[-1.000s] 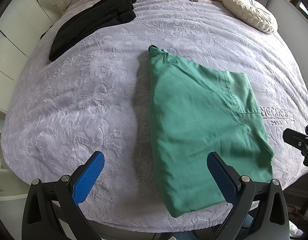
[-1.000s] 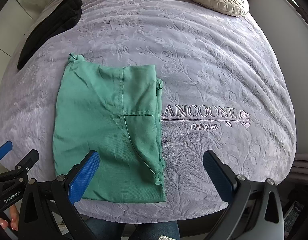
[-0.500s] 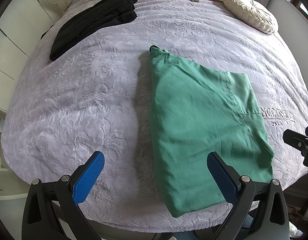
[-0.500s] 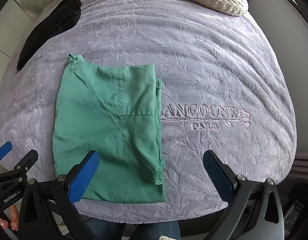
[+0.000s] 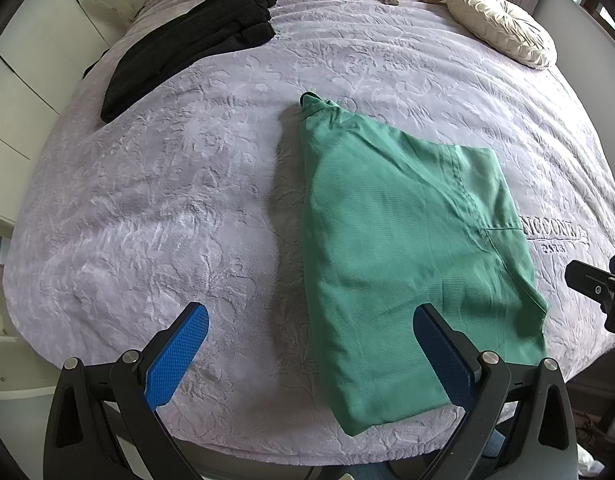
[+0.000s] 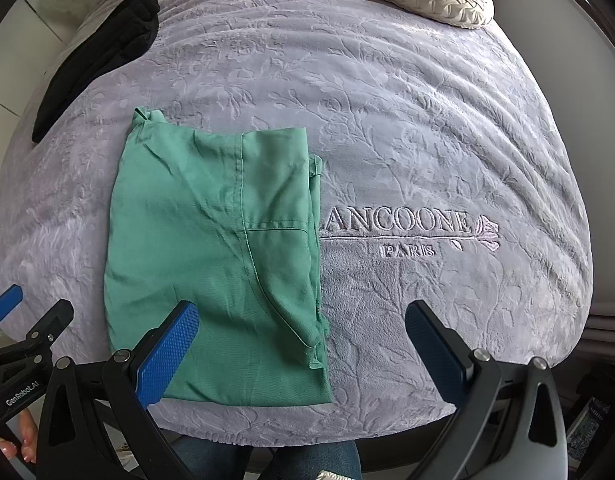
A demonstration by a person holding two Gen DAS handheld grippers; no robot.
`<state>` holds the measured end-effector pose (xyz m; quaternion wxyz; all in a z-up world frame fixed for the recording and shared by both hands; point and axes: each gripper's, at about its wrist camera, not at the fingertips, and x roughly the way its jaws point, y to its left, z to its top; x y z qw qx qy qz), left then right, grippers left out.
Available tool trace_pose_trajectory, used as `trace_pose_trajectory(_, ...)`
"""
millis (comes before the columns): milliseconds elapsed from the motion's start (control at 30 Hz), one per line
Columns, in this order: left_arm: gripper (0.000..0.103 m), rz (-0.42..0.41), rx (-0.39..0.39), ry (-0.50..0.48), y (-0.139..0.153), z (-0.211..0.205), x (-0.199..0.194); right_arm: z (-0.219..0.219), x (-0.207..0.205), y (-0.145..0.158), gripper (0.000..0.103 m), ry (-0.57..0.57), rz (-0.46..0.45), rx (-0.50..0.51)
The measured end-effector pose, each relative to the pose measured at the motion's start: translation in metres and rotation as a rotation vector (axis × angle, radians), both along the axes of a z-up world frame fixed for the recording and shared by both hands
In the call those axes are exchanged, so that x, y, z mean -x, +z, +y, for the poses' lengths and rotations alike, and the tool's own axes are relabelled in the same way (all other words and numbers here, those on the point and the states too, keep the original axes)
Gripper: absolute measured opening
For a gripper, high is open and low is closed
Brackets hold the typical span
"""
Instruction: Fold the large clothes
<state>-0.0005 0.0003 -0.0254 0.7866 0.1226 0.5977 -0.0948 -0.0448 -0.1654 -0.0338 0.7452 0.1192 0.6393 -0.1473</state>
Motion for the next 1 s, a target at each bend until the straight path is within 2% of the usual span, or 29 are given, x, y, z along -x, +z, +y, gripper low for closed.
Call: trace_pose_trajectory(1000,0.103,0.001,-0.008,0.034,0.0013,0.0023,0.0013,0.0032,0.001,-0.0014,0.103,-0.007,0.006,-0.005)
